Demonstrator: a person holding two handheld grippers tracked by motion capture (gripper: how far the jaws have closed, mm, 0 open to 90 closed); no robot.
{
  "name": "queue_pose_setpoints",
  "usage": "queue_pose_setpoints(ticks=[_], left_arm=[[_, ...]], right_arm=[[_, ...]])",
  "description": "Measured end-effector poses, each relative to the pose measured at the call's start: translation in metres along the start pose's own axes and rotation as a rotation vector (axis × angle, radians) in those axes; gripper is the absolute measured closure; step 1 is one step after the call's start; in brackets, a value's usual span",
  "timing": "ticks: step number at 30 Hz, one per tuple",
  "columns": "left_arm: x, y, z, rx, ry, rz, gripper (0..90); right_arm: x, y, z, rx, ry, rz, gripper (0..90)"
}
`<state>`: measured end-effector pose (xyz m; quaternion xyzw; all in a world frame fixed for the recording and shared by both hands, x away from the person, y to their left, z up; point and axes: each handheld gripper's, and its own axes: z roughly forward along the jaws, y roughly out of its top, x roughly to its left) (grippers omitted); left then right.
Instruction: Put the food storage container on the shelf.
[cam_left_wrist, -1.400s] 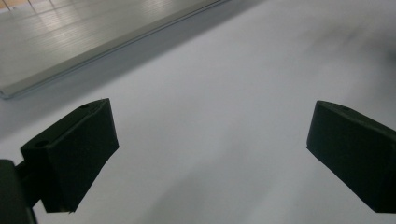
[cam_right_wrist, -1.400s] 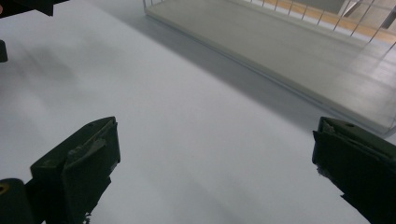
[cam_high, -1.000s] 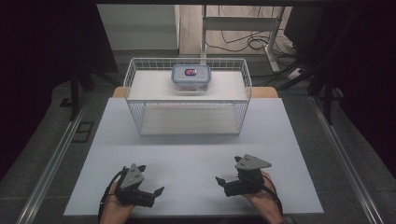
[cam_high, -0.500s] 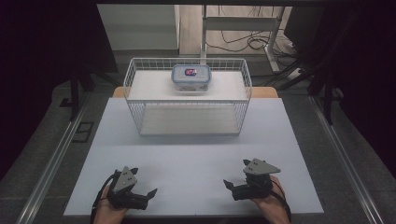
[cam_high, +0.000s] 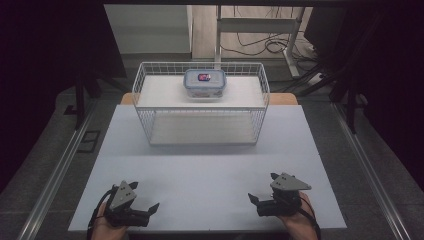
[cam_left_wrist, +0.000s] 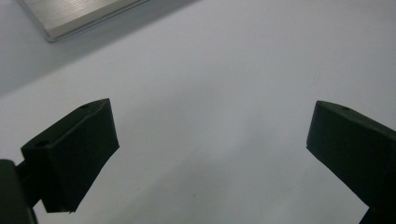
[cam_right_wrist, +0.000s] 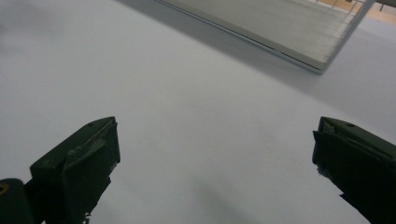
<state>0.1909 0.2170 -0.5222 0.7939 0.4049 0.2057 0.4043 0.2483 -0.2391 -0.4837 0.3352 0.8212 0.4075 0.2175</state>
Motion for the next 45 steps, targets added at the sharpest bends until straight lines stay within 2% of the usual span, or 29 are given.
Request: queue_pose_setpoints(ticks=[17, 24, 26, 28, 30, 34, 39, 43, 45], left_arm=[[0.023, -0.022, -0.024, -0.015, 0.070, -0.073, 1.3], [0.030, -0.031, -0.034, -0.019, 0.101, -0.095, 1.3], [0.033, -0.034, -0.037, -0.016, 0.108, -0.096, 1.1], [0.033, -0.036, -0.037, -0.012, 0.113, -0.094, 0.9], [0.035, -0.039, -0.039, -0.003, 0.121, -0.095, 0.8], [0.039, -0.042, -0.041, 0.000, 0.133, -0.107, 0.8], [0.041, -0.044, -0.042, 0.018, 0.150, -0.111, 0.9], [0.045, -0.045, -0.042, 0.025, 0.151, -0.140, 1.3], [0.045, -0.045, -0.042, 0.028, 0.152, -0.143, 1.5]], right_arm=[[-0.021, -0.020, -0.023, 0.008, -0.084, 0.036, 0.2], [-0.033, -0.033, -0.033, 0.012, -0.119, 0.080, 0.2], [-0.038, -0.039, -0.036, 0.014, -0.132, 0.105, 0.3], [-0.039, -0.041, -0.037, 0.018, -0.135, 0.114, 0.2], [-0.044, -0.047, -0.040, 0.033, -0.132, 0.145, 0.2], [-0.048, -0.052, -0.043, 0.039, -0.135, 0.161, 0.3], [-0.051, -0.058, -0.042, 0.069, -0.136, 0.165, 0.3], [-0.052, -0.062, -0.040, 0.112, -0.123, 0.177, 0.3], [-0.052, -0.062, -0.039, 0.114, -0.122, 0.178, 0.3]])
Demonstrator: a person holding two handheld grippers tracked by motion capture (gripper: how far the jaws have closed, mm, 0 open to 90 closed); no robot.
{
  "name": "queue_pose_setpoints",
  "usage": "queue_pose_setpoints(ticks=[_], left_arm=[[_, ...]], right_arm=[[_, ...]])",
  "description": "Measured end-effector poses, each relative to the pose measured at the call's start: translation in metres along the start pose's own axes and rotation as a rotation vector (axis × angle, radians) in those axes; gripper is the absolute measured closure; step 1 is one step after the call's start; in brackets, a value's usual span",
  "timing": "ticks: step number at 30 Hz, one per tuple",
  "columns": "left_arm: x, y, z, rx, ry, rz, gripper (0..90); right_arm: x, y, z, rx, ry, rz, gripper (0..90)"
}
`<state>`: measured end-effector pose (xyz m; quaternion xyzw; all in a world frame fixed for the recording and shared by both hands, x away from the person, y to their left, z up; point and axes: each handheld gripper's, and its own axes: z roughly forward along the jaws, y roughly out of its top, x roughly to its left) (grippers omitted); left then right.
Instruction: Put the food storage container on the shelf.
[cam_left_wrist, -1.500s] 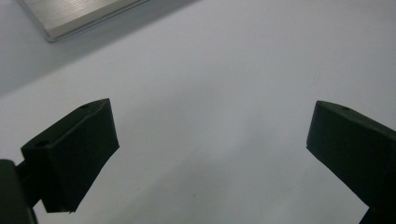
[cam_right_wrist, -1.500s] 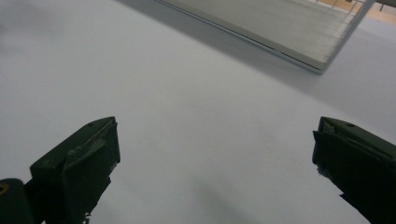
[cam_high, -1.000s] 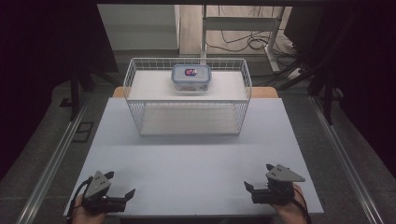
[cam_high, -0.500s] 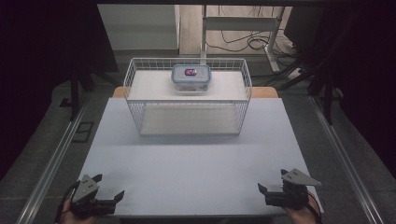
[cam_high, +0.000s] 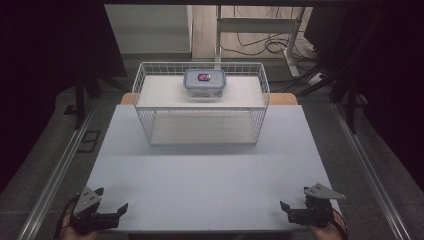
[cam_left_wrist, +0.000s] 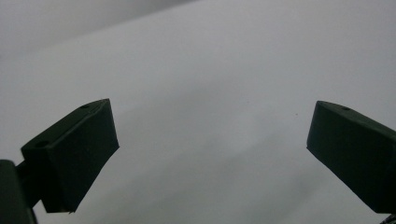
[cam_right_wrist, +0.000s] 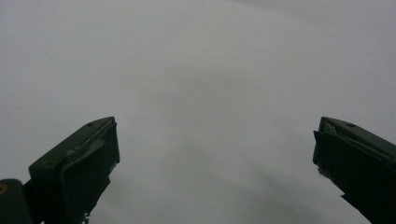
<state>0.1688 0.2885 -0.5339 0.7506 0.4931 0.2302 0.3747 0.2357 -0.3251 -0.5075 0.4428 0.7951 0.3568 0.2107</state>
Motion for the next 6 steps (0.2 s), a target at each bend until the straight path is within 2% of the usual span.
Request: queue_pose_setpoints(ticks=[6], left_arm=[[0.0006, 0.0005, 0.0014, 0.009, -0.003, -0.007, 1.9]], right_arm=[[-0.0005, -0.0002, 0.0008, 0.004, 0.000, 0.000, 0.3]])
